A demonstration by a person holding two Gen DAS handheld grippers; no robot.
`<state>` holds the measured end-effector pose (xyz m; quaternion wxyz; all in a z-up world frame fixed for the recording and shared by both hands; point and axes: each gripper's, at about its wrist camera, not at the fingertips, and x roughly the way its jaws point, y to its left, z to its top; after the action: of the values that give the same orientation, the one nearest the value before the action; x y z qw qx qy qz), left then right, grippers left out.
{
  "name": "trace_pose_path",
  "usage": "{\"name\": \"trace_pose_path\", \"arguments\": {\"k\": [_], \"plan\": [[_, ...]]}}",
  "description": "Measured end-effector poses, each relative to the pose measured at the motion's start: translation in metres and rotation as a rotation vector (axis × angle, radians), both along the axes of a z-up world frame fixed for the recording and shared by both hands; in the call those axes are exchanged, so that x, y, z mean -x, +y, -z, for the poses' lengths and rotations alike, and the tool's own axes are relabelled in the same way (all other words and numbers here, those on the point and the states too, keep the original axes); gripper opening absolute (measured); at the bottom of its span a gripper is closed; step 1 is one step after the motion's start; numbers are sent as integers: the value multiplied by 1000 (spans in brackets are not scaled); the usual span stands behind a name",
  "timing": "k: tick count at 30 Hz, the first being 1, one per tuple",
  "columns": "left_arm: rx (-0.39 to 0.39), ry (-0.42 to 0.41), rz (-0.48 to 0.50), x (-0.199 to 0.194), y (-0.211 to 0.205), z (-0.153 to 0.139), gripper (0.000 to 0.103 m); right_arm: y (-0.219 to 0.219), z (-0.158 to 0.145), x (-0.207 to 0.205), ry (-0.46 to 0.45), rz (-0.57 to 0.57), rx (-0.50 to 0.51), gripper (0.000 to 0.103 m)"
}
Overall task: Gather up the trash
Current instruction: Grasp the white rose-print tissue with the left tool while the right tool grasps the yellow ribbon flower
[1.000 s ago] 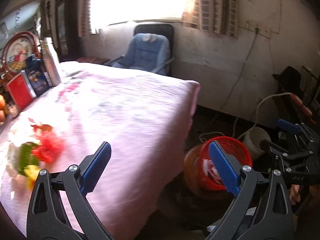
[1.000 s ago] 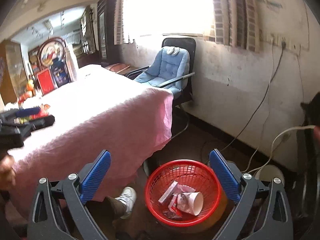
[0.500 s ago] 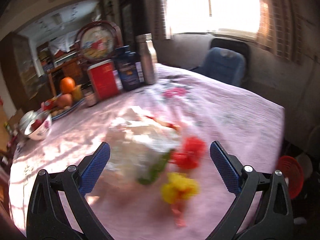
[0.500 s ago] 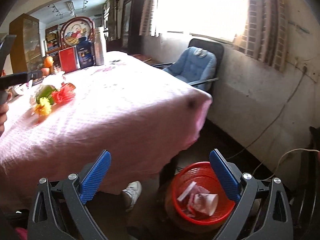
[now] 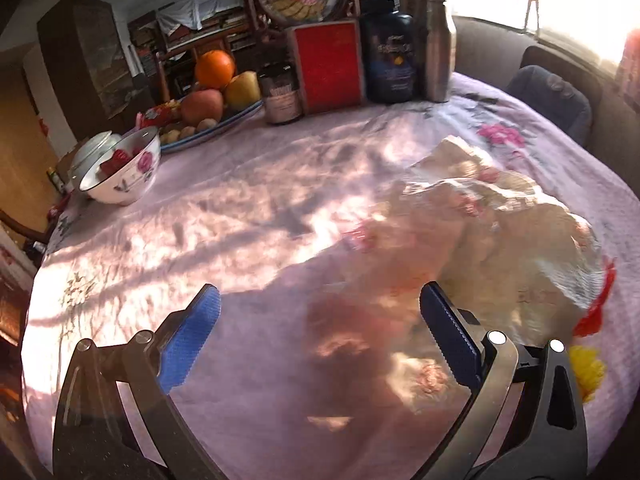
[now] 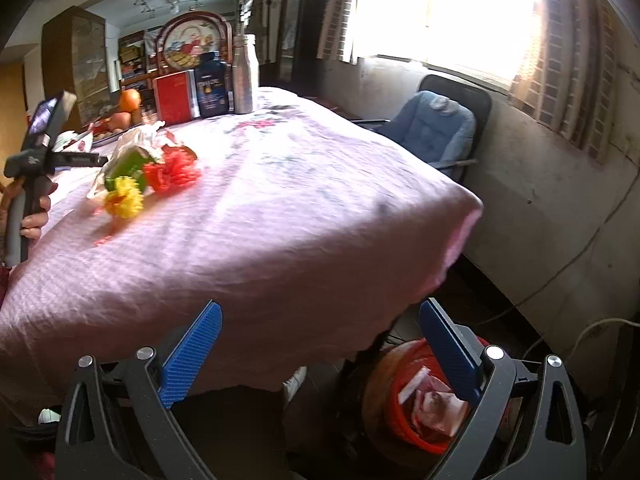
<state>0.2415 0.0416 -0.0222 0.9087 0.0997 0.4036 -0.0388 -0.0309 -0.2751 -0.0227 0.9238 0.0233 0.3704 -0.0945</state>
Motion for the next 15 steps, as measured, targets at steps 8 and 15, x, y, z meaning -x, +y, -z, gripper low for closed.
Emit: {"name": "trace_pose_path", "arguments": {"k": [8, 15], "plan": [[126, 45, -84, 2, 53, -4, 96, 55, 1, -60, -26, -218, -257, 97], [100, 21, -55, 15, 31, -10, 96, 125, 6, -122, -5, -343, -283, 97]]}}
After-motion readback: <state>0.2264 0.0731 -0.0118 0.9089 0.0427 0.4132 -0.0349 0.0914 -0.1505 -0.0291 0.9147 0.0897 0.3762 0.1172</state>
